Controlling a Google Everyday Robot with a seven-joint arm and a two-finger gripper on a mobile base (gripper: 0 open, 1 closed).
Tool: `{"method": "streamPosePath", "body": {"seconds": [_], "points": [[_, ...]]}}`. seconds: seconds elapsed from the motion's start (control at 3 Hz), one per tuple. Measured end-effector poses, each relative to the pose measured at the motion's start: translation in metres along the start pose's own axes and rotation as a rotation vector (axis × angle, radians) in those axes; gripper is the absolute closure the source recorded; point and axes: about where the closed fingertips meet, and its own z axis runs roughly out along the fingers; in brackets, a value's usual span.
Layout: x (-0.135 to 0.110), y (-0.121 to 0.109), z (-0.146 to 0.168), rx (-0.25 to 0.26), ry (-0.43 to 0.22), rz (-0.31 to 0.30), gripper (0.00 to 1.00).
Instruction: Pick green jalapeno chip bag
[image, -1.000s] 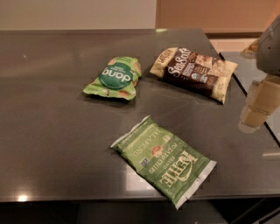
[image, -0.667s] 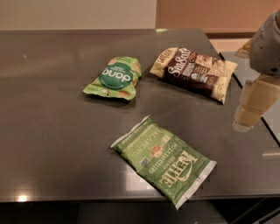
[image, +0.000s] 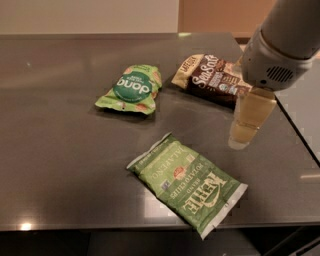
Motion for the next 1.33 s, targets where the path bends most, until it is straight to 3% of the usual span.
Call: {"method": "streamPosePath", "body": {"seconds": [0.67, 1.33], "points": [[-0.059, 0.018, 0.051, -0.07, -0.037, -0.081, 0.0], [-0.091, 0.052, 0.096, -0.162, -0.064, -0.14, 0.0]]}}
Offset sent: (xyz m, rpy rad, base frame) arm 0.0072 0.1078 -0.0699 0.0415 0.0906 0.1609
